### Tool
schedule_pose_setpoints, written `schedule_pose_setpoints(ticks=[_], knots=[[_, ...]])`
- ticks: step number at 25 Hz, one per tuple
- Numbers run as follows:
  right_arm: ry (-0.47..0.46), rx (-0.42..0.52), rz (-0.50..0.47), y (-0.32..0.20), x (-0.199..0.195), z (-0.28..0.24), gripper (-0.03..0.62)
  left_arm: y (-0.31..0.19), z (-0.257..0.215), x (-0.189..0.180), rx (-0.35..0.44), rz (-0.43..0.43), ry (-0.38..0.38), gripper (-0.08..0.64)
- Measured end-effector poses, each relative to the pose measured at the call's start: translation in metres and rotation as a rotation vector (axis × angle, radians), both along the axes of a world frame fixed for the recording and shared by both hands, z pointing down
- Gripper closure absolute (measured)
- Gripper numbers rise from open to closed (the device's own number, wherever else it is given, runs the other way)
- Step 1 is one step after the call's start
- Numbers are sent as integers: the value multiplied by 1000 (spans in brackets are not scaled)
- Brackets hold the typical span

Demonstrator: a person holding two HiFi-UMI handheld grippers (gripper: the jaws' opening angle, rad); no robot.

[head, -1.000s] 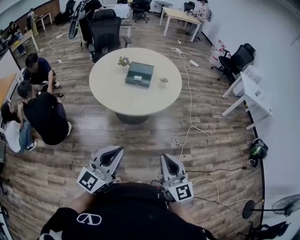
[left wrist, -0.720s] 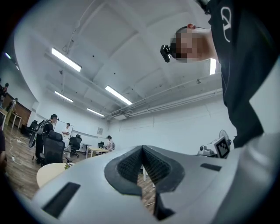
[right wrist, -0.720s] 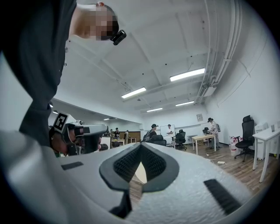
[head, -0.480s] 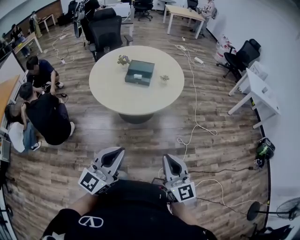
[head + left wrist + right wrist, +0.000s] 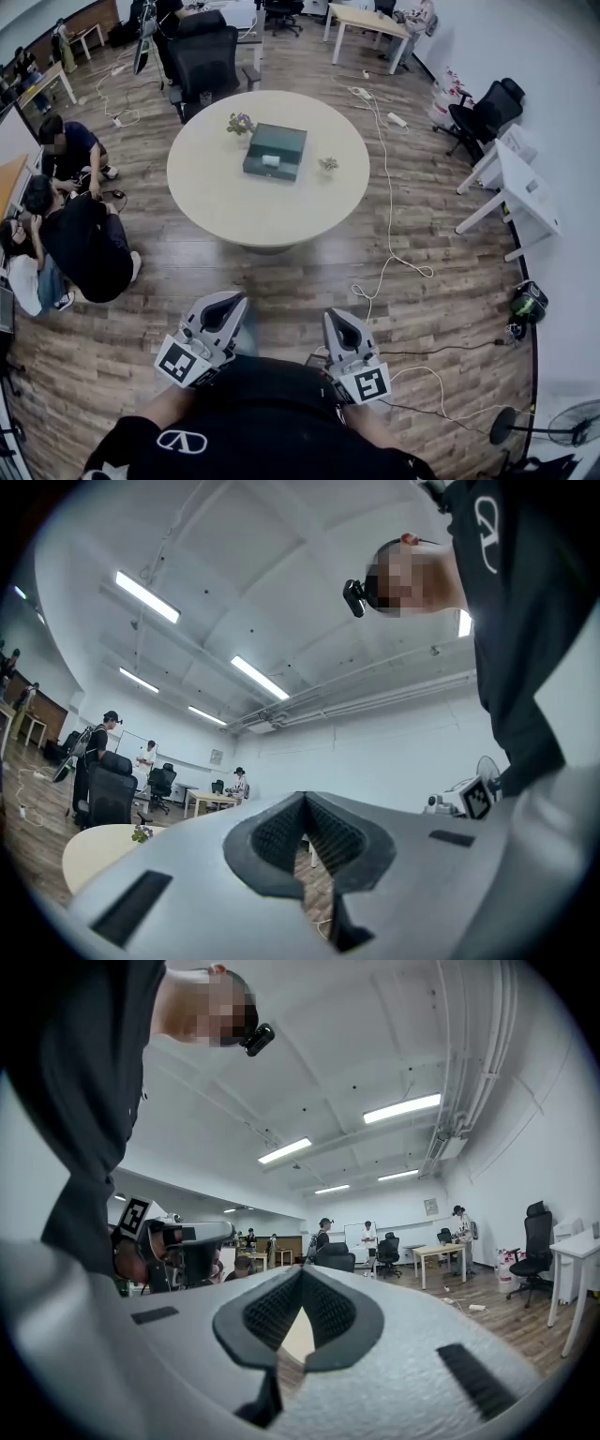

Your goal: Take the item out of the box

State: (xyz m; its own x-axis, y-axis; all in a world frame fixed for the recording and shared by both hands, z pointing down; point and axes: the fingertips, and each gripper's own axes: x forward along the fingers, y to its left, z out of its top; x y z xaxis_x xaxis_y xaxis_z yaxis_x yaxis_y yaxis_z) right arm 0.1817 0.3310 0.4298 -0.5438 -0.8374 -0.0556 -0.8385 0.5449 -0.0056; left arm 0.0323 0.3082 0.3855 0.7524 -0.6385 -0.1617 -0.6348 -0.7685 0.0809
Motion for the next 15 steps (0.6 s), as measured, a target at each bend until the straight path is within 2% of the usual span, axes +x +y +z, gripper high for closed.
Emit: schedule_pose_setpoints(ticks=[8, 15], knots=[[39, 44, 84, -163, -22, -23, 588, -173, -12, -30, 32, 47, 28, 554], [68, 62, 120, -313, -64, -49, 588, -324, -29, -65, 26, 89, 54, 554]])
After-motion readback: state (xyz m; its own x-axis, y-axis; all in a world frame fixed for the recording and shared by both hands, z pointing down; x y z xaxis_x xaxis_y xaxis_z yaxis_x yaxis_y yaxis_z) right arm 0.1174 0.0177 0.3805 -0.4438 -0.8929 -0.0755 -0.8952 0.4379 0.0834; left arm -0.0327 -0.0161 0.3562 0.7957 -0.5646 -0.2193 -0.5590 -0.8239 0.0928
